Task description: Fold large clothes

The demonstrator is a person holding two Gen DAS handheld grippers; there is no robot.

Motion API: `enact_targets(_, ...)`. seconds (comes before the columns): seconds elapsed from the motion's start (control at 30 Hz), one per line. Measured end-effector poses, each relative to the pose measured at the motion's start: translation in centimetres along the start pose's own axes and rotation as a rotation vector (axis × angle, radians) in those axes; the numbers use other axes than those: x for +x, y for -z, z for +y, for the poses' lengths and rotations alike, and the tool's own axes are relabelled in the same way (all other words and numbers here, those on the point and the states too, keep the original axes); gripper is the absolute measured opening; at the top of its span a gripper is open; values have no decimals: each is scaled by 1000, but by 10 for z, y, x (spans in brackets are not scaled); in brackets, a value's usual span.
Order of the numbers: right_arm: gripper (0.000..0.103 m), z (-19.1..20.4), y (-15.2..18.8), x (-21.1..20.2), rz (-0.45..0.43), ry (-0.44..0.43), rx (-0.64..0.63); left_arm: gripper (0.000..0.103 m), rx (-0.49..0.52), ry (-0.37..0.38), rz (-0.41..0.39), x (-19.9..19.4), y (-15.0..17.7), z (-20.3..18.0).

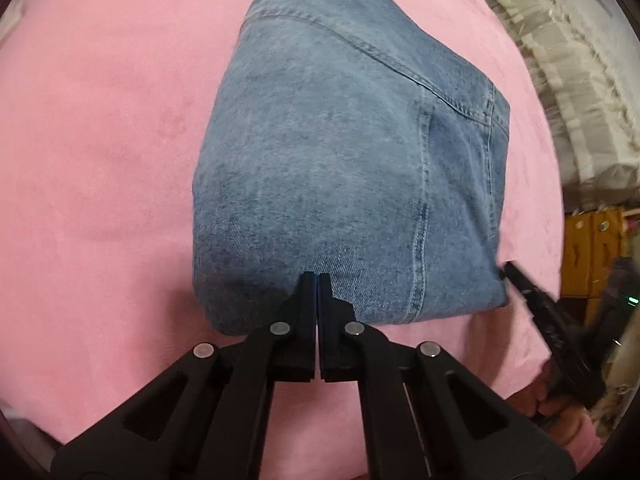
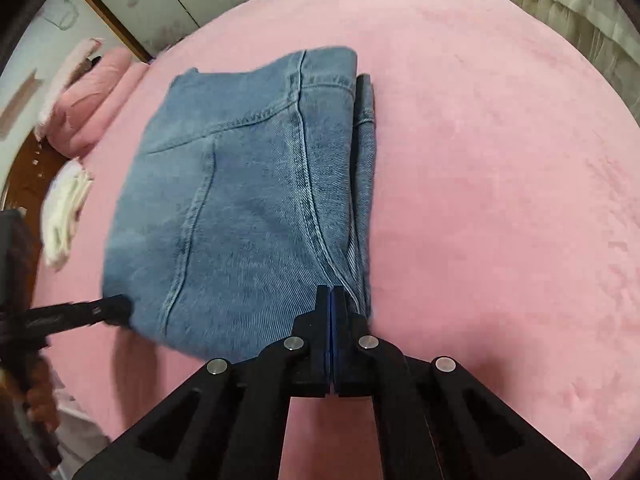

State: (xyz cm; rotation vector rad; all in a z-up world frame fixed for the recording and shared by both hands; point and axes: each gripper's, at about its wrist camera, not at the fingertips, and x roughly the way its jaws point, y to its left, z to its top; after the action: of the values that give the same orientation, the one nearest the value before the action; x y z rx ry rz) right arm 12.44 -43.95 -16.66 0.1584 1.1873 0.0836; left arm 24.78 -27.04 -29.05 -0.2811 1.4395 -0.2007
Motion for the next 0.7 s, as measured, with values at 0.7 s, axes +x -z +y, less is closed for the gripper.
enact_targets(0.7, 0, 81, -63, 96, -57, -364, 167, 1, 14, 161, -157, 36, -105, -8)
